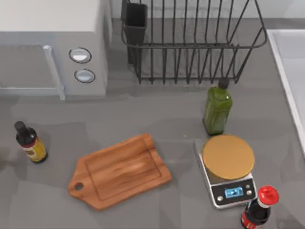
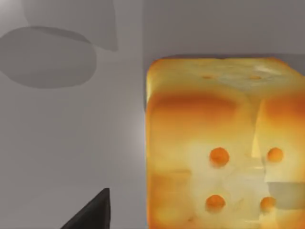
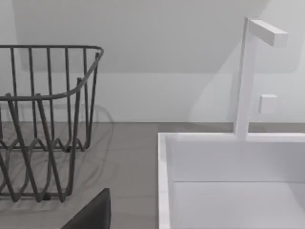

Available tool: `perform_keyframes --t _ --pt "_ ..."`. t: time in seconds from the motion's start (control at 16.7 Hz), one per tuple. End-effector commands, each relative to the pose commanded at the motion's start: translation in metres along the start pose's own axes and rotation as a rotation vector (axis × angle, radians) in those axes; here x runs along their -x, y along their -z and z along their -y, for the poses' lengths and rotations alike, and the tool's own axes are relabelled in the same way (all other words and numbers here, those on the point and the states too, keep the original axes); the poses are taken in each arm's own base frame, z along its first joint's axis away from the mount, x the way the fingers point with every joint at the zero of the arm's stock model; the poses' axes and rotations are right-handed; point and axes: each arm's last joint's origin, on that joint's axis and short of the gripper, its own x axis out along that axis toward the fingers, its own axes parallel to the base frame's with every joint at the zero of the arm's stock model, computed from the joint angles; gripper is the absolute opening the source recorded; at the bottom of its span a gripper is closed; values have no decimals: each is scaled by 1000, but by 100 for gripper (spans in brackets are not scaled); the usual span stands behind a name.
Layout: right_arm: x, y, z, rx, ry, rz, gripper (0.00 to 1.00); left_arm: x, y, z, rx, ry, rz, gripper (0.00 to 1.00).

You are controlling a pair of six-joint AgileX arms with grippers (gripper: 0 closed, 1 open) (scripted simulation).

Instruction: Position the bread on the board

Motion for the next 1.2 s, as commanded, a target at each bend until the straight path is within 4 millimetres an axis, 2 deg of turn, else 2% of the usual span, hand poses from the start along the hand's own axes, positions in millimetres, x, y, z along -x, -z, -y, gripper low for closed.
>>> perform_keyframes --t 0.12,0.54,0.84,1.2 --pt "0 0 0 0 0 0 100 -9 3 -3 4 1 -1 100" --pt "0 0 0 0 0 0 100 -65 2 -3 4 1 -3 100" --pt "0 0 0 0 0 0 100 -69 0 -1 3 1 -1 100" --pt "0 0 0 0 0 0 100 -69 0 -1 3 1 -1 55"
